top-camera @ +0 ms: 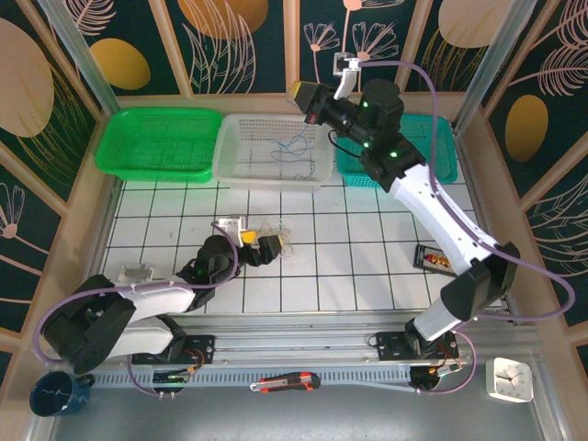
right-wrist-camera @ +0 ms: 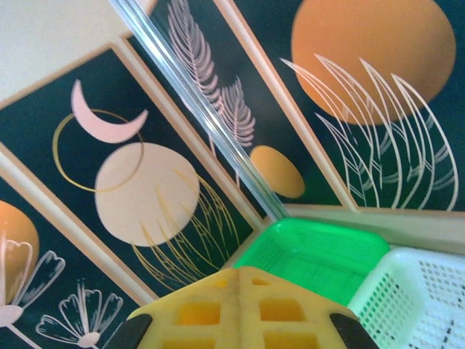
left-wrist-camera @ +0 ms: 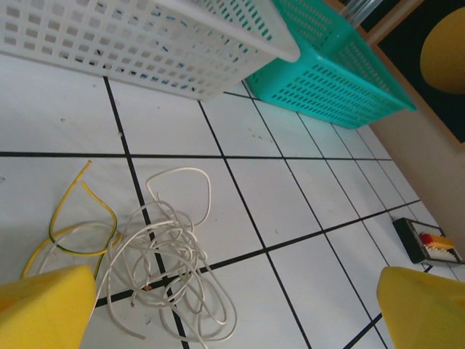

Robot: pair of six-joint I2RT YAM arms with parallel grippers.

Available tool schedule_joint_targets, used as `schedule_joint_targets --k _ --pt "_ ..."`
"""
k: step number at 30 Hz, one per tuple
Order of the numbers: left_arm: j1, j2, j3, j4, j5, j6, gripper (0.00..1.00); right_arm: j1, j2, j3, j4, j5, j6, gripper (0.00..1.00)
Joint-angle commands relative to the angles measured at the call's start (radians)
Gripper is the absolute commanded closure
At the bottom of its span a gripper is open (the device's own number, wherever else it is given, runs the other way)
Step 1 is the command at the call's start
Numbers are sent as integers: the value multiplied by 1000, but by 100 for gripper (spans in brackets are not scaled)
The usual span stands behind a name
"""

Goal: Untangle the cables

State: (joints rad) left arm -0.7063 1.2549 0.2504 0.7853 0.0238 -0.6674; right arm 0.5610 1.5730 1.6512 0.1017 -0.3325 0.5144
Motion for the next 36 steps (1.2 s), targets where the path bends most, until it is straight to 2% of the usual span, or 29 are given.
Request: schedule_joint_targets --k 1,13,21,27,36 --pt "0 -34 -17 -20 -36 -15 1 -7 50 72 49 -59 25 100" --pt "0 -55 -25 -11 -52 -48 1 -75 244 153 87 -132 53 100" --pt "0 -52 1 -29 -78 -61 1 -78 364 228 67 -157 -45 100" --pt "-1 -38 15 -17 -137 -59 1 -78 448 271 72 -180 -98 100" --pt "0 -21 38 -22 -190 -55 1 -76 532 263 91 -207 -117 100"
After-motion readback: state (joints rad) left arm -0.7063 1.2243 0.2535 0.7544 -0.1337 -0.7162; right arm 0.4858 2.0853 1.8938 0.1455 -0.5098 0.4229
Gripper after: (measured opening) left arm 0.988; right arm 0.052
